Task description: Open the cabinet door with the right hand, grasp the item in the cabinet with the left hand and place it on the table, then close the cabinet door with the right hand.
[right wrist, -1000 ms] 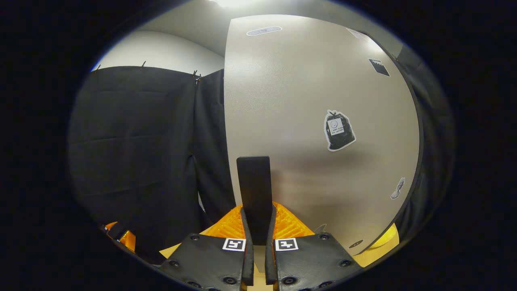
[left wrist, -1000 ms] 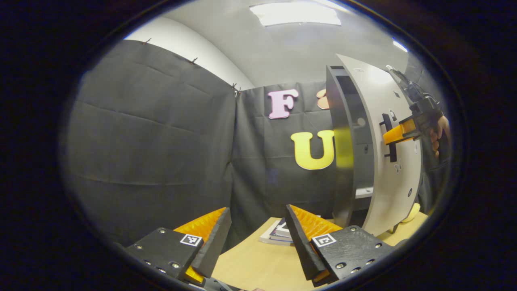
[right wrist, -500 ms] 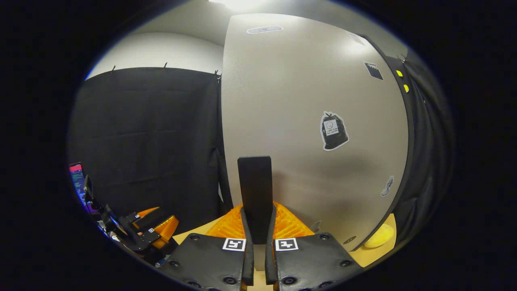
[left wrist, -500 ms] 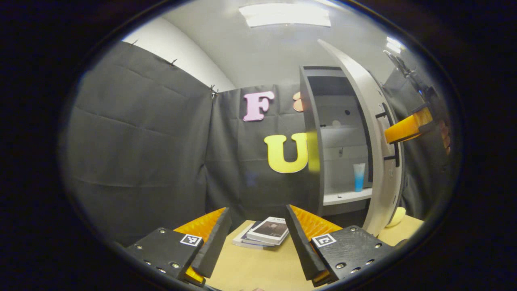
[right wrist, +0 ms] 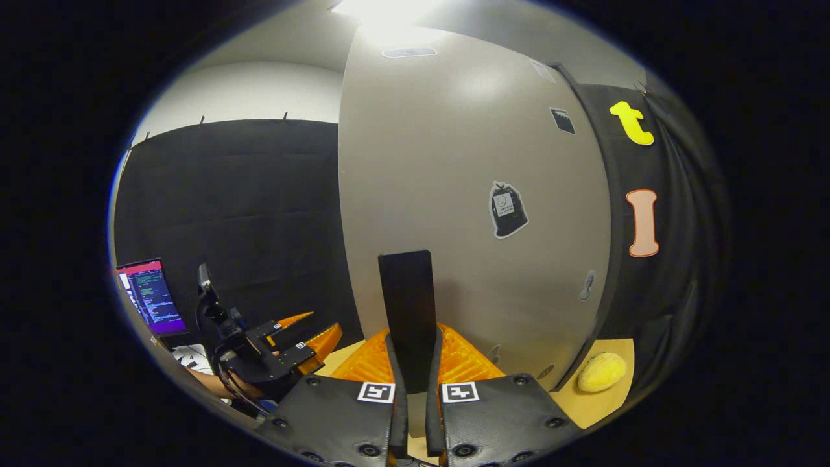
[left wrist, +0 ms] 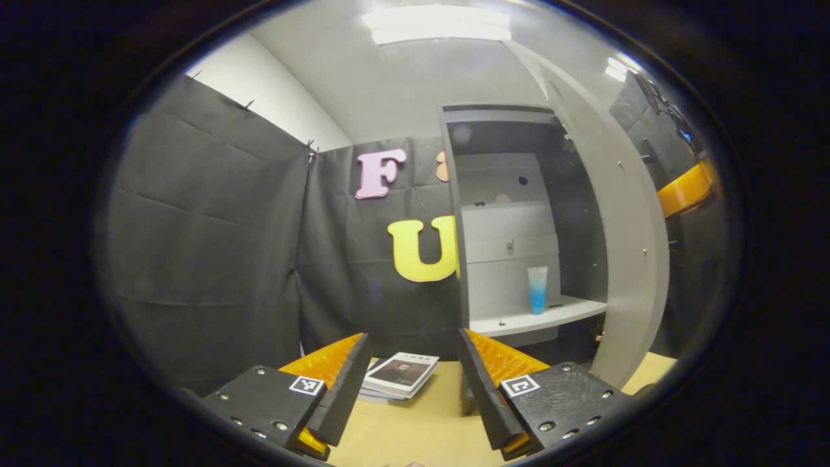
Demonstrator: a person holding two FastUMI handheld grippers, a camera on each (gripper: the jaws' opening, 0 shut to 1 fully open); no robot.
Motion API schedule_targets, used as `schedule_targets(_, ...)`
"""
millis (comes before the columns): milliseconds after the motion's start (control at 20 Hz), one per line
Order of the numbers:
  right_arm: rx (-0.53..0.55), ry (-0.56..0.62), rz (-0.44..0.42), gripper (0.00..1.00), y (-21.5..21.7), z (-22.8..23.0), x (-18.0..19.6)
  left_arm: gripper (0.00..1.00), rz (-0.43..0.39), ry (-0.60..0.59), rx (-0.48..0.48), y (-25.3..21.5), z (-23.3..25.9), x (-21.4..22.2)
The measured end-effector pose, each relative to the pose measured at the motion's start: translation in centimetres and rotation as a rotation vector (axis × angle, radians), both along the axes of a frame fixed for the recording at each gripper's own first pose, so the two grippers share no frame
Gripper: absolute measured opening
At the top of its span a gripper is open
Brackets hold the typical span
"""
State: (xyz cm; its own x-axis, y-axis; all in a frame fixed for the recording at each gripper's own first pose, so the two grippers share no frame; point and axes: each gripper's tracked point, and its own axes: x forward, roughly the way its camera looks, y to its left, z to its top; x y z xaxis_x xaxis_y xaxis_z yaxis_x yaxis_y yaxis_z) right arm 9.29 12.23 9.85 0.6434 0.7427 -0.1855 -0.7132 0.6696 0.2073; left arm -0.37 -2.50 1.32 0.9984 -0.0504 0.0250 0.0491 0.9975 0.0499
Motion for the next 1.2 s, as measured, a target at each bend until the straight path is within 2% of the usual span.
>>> schedule_targets(250,-0.007,-0.019,-0.045,0.12,-4.9,0.0,-2.6,0.81,-0.067,0.001,-0.006,-5.6,0.3,0.3)
schedule_targets(600,-0.002,-0.065,-0.187,0.12,-12.5,0.5,-1.2,0.81,-0.155,0.009,-0.020,-13.3,0.2,-0.3)
schedule_targets(650,0.001,-0.075,-0.208,0.07,-13.6,0.5,-1.0,0.81,-0.162,0.010,-0.020,-14.0,0.3,-0.4)
schedule_targets(700,-0.001,-0.078,-0.230,0.11,-14.6,0.2,-0.9,0.81,-0.165,0.010,-0.018,-14.7,0.3,-0.5)
schedule_targets(750,0.004,-0.089,-0.254,0.11,-15.6,0.3,-0.6,0.83,-0.168,0.011,-0.016,-15.4,0.2,-0.7)
schedule_targets(900,-0.015,-0.107,-0.339,0.11,-18.8,-0.2,0.5,0.81,-0.180,0.014,-0.011,-17.3,0.3,-1.2)
schedule_targets(950,-0.015,-0.122,-0.361,0.07,-19.6,-0.2,0.8,0.81,-0.179,0.015,-0.008,-17.8,0.5,-1.3)
schedule_targets(1000,-0.001,-0.117,-0.351,0.11,-19.7,-0.2,0.8,0.81,-0.178,0.017,-0.004,-18.2,0.4,-1.1)
schedule_targets(1200,0.002,-0.154,-0.269,0.11,-19.2,0.0,0.3,0.83,-0.173,0.033,0.002,-19.8,0.6,-1.1)
